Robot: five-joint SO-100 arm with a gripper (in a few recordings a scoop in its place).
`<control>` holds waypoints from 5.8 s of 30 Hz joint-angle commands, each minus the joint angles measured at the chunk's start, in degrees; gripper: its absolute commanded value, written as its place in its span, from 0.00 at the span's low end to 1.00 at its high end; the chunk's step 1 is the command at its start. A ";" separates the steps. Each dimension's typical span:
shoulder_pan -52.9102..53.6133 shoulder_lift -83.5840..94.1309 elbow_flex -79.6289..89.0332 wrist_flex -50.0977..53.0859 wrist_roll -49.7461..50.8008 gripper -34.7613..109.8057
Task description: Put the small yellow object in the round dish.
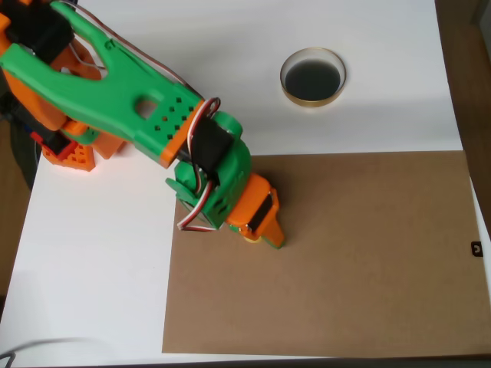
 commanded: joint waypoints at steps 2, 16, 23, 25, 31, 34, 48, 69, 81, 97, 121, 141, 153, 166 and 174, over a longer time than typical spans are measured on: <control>-1.76 1.23 -2.55 -0.09 -0.18 0.37; -1.41 4.57 -5.62 2.90 -2.99 0.24; -6.94 11.16 -9.76 10.37 -6.68 0.24; -9.32 11.69 -11.87 12.92 -6.94 0.24; -21.88 11.69 -19.86 19.07 -7.38 0.24; -27.95 9.14 -22.68 20.57 -7.82 0.24; -40.52 2.02 -20.83 13.27 -6.33 0.24; -47.37 -8.79 -27.42 8.35 -3.08 0.24; -46.85 -6.15 -22.68 7.29 -4.22 0.37; -28.48 21.53 -5.80 10.90 -11.43 0.39; 38.94 58.10 28.56 -9.23 -17.23 0.40; 53.35 85.61 60.73 -22.76 -8.61 0.42; 55.55 109.60 70.31 -10.46 -6.33 0.41; 54.49 109.60 71.54 -12.57 -6.68 0.24; 53.00 109.60 71.89 -13.54 -4.13 0.24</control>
